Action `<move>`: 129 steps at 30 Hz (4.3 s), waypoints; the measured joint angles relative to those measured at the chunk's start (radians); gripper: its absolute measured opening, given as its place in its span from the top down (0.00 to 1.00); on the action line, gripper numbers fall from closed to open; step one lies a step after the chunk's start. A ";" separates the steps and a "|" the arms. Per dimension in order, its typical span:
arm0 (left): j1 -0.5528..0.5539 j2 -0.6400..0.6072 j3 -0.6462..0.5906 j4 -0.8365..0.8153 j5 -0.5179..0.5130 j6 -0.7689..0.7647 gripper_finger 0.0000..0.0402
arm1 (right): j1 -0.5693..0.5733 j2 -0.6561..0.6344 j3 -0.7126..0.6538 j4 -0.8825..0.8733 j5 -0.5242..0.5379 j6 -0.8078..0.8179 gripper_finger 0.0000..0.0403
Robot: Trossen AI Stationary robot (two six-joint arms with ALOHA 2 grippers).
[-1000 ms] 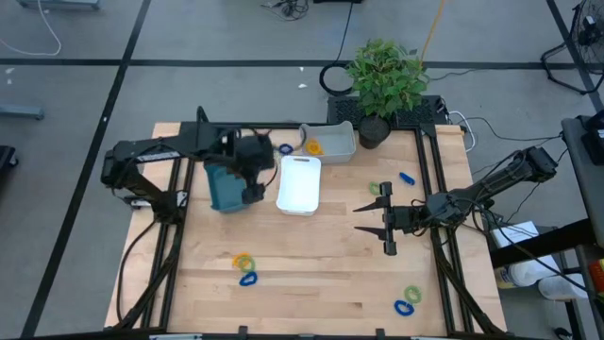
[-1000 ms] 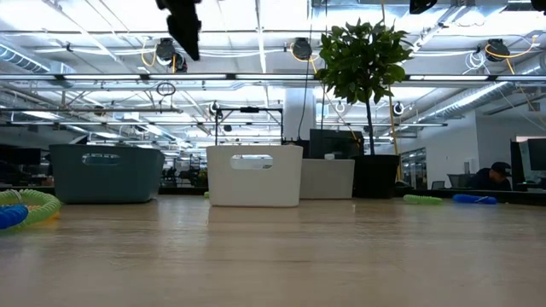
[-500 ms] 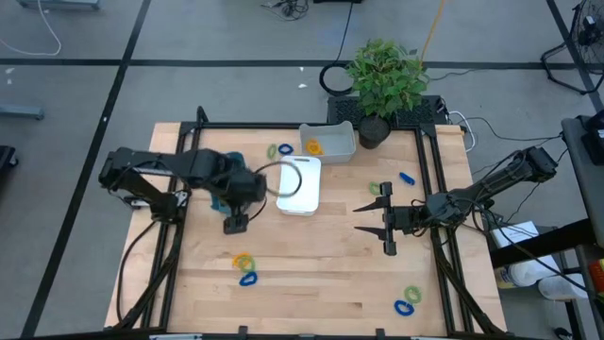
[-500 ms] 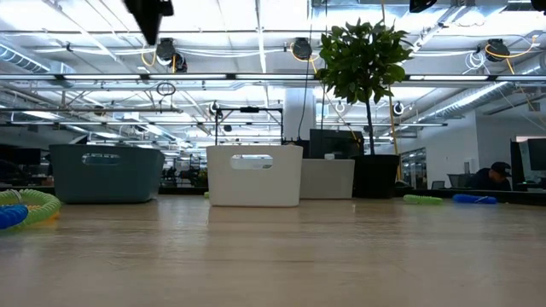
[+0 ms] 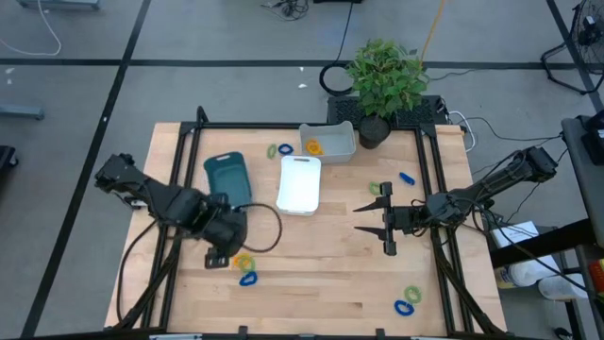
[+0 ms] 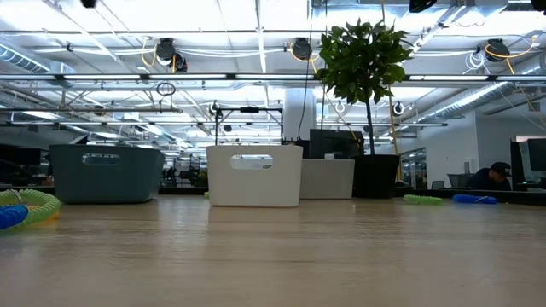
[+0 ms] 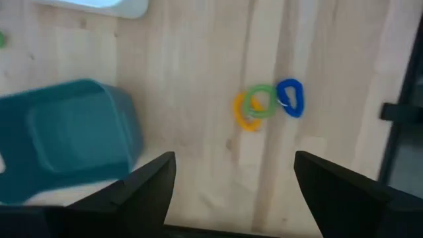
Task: Sort spring keychains
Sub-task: Put the yellow spring keychain into the gray bin
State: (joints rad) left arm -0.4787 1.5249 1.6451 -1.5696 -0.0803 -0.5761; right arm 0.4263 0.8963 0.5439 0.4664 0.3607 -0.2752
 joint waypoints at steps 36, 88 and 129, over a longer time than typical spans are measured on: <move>-0.185 0.009 -0.612 0.527 0.002 0.054 0.16 | 0.001 0.000 0.000 0.000 0.000 0.055 0.55; -0.233 0.193 -0.660 0.765 -0.039 0.354 0.17 | 0.001 0.000 0.000 -0.039 0.001 0.080 0.55; -0.179 0.184 -0.733 0.931 0.128 0.422 0.75 | 0.001 0.000 0.000 -0.022 0.001 0.072 0.55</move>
State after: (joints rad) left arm -0.6579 1.7092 0.9119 -0.6385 0.0481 -0.1536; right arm 0.4274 0.8959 0.5438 0.4446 0.3614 -0.2031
